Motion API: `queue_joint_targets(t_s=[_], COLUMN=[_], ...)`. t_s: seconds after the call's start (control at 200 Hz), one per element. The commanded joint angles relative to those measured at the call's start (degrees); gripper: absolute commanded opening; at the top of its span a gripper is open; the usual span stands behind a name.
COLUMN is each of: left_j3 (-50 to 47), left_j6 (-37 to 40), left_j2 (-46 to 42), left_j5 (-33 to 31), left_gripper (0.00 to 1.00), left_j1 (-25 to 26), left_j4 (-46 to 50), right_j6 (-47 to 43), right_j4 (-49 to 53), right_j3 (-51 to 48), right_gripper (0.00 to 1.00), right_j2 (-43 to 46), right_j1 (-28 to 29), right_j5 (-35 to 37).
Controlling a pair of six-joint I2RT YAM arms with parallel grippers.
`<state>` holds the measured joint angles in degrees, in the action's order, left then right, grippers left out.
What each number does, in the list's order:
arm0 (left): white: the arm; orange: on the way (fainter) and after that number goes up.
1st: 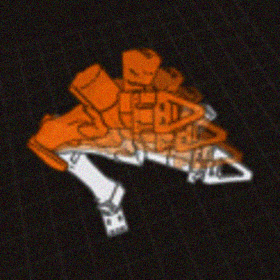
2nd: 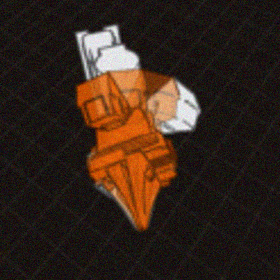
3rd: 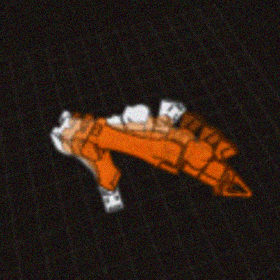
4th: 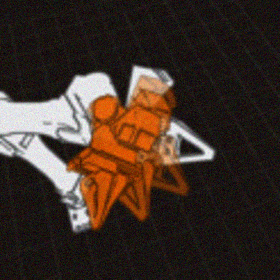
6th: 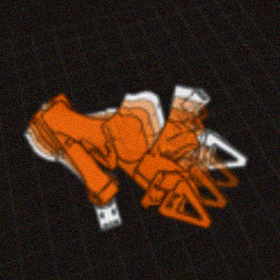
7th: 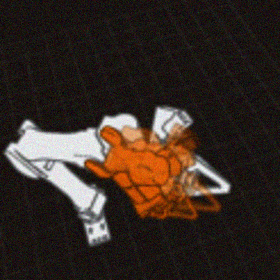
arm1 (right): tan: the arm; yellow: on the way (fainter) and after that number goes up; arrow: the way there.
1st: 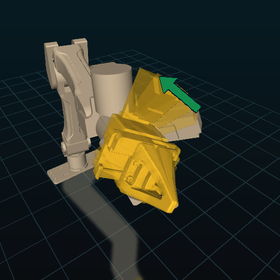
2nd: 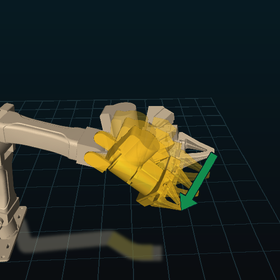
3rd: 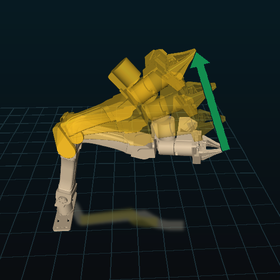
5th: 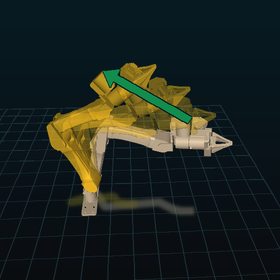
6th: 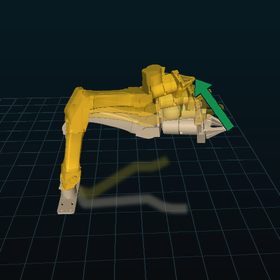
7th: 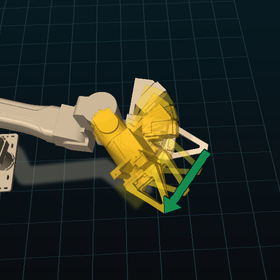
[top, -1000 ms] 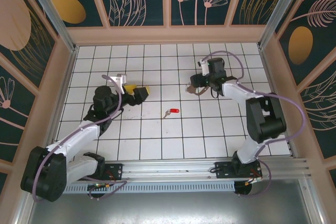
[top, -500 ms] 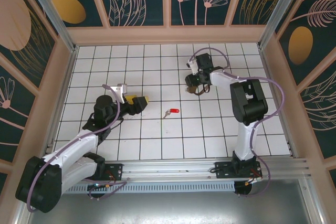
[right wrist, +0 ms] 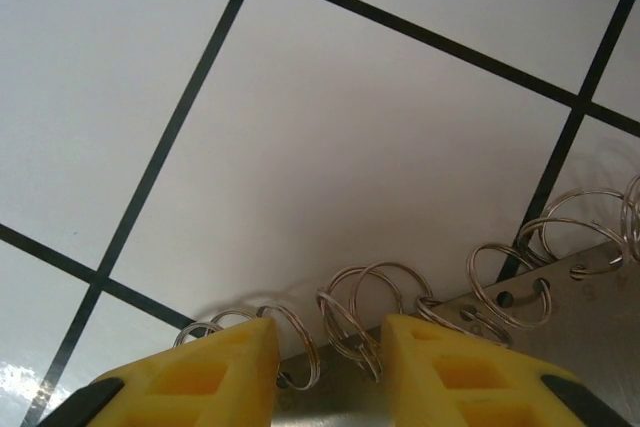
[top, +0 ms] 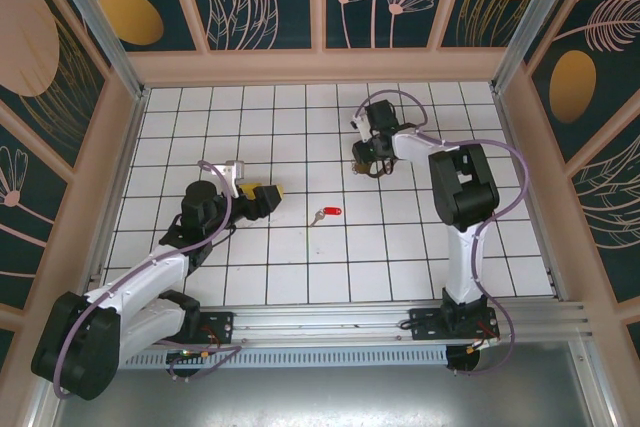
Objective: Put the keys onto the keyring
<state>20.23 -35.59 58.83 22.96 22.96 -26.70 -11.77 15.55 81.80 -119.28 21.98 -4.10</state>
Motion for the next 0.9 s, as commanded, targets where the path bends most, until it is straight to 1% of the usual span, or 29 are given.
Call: queue_joint_targets(t_s=[0.0, 0.085, 0.105, 0.13, 0.175, 0.325, 0.485, 0.606, 0.706, 0.896], left_j3=[-0.49, -1.02, -1.02, -1.1, -1.24, -2.2, -2.95, -2.91, -2.93, -2.91], left_j6=[1.49, 1.75, 1.81, 1.94, 2.08, 2.2, 2.28, 2.03, 2.18, 2.55], left_j2=[-0.41, -0.82, -0.95, -1.06, -1.37, -3.39, -4.51, -4.98, -5.54, -5.4], left_j5=[1.36, 1.22, 1.11, 0.95, 0.69, -0.65, -1.58, -1.43, -1.6, -1.58], left_gripper=[0.83, 0.82, 0.82, 0.81, 0.81, 0.81, 0.81, 0.81, 0.81, 0.81], left_j1=[0.48, 0.43, 0.49, 0.49, 0.46, 0.43, 0.43, 0.48, 0.49, 0.49], left_j4=[-0.9, -0.6, -0.44, -0.12, 0.34, 1.24, 1.63, 1.96, 2.41, 3.14], right_j6=[-0.94, -0.79, -0.68, -0.62, -0.54, -0.22, -0.81, -0.76, 0.14, 4.24], right_j4=[2.57, 2.38, 2.43, 2.47, 2.48, 2.21, 3.24, 2.77, 1.3, -4.37], right_j3=[1.67, 1.91, 2.03, 2.18, 2.31, 2.14, 2.41, 0.61, -2.74, -13.93], right_gripper=[0.34, 0.35, 0.33, 0.29, 0.23, 0.15, 0.0, 0.0, 0.0, 0.0], right_j2=[-1.35, -1.81, -1.86, -2.04, -2.14, -1.51, -0.81, 2.2, 6.53, 16.51], right_j1=[1.44, 1.75, 1.75, 1.96, 2.02, 2.15, 2.21, 2.53, 3.13, 6.0], right_j5=[1.36, 1.33, 1.25, 1.07, 0.87, 1.3, 3.2, 3.17, 1.29, -1.08])
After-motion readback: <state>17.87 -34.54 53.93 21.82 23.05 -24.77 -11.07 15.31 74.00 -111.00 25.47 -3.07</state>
